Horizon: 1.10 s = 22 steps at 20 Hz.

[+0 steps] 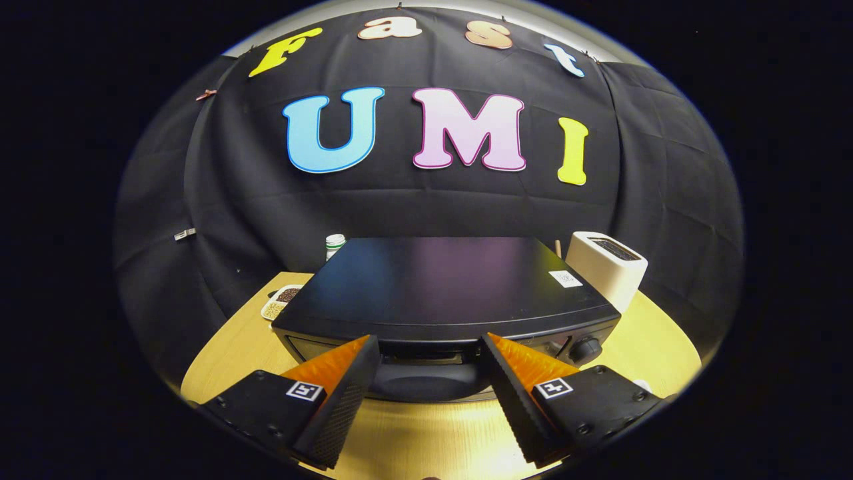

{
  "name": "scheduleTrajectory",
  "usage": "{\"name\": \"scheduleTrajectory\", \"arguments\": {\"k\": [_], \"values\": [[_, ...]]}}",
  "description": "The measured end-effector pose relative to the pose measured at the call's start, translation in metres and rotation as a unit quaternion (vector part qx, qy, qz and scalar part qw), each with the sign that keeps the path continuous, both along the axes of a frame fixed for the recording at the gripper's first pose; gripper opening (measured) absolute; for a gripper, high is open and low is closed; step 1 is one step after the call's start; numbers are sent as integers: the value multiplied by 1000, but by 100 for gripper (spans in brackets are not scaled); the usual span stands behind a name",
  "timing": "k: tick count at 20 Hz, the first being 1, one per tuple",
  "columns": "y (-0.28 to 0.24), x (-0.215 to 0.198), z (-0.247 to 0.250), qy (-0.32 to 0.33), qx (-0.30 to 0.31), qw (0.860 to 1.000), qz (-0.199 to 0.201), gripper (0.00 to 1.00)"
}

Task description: Open the toaster oven, put the food inside, and close the toaster oven door.

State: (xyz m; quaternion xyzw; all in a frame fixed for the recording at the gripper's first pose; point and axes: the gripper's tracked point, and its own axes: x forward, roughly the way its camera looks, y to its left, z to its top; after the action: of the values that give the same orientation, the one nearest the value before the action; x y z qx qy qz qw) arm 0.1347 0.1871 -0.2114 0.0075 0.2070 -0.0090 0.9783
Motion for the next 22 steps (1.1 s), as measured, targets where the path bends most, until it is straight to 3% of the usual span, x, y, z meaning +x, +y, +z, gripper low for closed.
{"name": "scheduleTrajectory", "arguments": {"k": [22], "values": [[2,-80,-28,55,19,998,19,99]]}}
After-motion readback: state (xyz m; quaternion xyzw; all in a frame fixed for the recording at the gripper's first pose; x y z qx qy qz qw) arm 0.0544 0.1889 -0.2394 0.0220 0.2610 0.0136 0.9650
